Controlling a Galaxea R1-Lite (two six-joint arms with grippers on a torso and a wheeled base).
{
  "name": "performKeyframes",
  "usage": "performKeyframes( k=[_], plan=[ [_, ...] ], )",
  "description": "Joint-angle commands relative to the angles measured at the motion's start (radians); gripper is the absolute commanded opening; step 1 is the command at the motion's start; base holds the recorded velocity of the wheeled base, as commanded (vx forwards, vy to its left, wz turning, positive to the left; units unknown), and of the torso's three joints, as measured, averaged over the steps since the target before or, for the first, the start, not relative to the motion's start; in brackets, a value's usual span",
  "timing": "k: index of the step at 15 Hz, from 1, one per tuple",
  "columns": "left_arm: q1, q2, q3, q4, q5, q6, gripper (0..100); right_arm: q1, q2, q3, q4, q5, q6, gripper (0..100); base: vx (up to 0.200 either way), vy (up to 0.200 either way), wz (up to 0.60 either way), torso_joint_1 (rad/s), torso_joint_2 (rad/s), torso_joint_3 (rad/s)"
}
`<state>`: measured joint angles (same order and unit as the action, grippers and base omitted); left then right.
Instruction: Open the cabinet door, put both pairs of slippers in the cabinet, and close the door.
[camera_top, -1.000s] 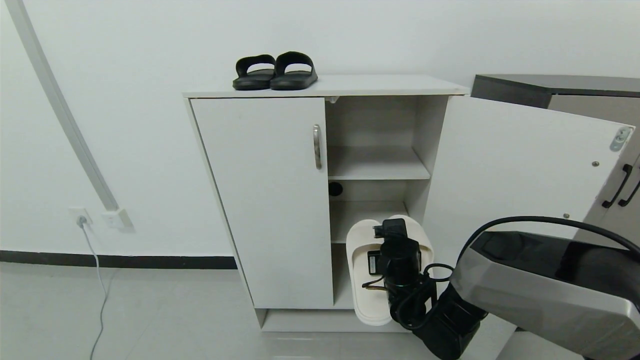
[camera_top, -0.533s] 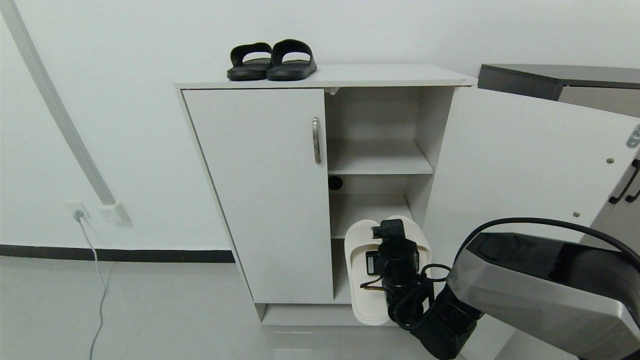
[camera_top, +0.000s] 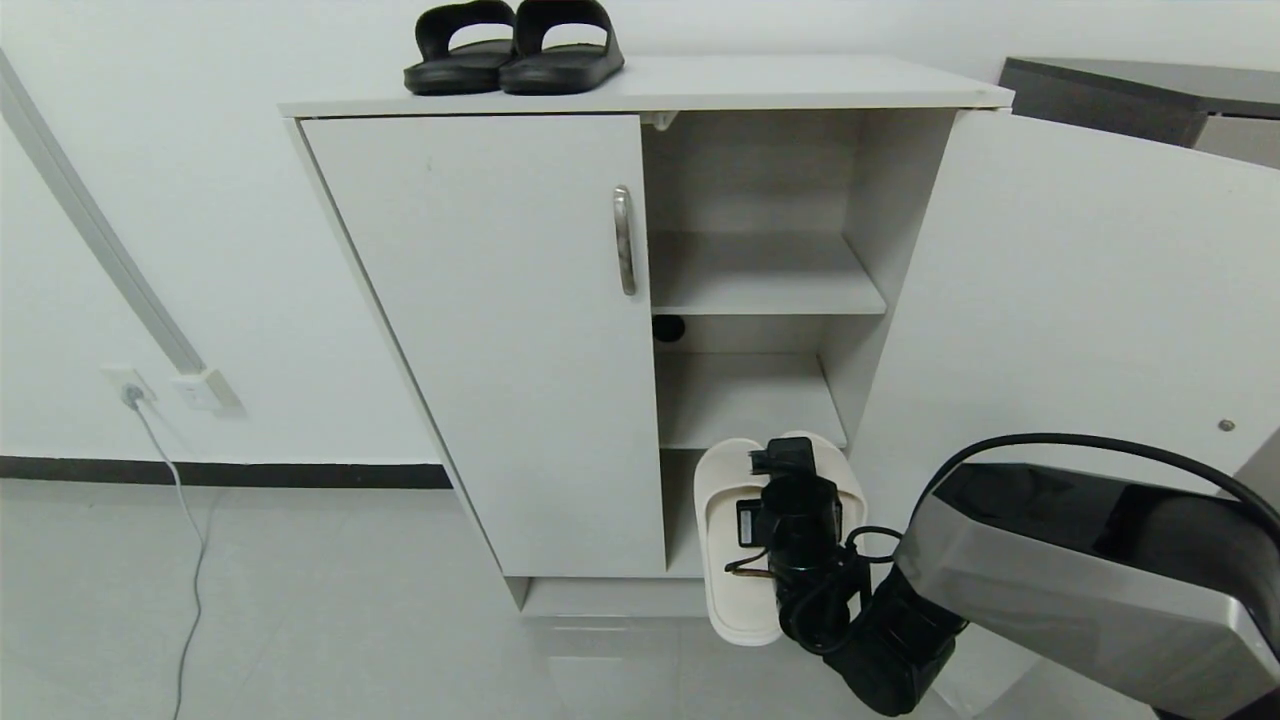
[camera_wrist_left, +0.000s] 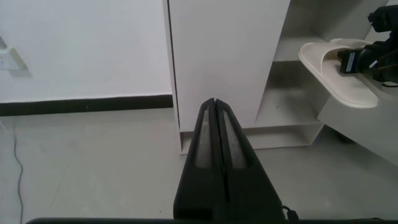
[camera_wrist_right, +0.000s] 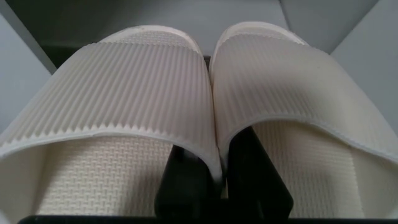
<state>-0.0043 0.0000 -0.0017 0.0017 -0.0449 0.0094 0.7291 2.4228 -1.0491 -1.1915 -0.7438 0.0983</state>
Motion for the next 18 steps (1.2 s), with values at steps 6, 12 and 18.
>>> performKeyframes(
  k=[6, 12, 18],
  plan=[
    [0.000, 0.002, 0.000, 0.000, 0.000, -0.002, 0, 0.004, 0.044, -0.015, -0.057, 0.001, -0.006, 0, 0.000, 0.000, 0.00, 0.002, 0.00, -0.035],
    [0.000, 0.002, 0.000, 0.000, 0.000, -0.002, 0, 0.004, 0.045, -0.014, -0.142, 0.001, -0.035, 0, 0.000, 0.000, 0.00, 0.000, 0.00, 0.000],
    [0.000, 0.002, 0.000, 0.000, 0.000, -0.002, 0, 0.004, 0.048, -0.014, -0.155, 0.001, -0.043, 0, 0.000, 0.000, 0.00, 0.000, 0.00, 0.000]
  ],
)
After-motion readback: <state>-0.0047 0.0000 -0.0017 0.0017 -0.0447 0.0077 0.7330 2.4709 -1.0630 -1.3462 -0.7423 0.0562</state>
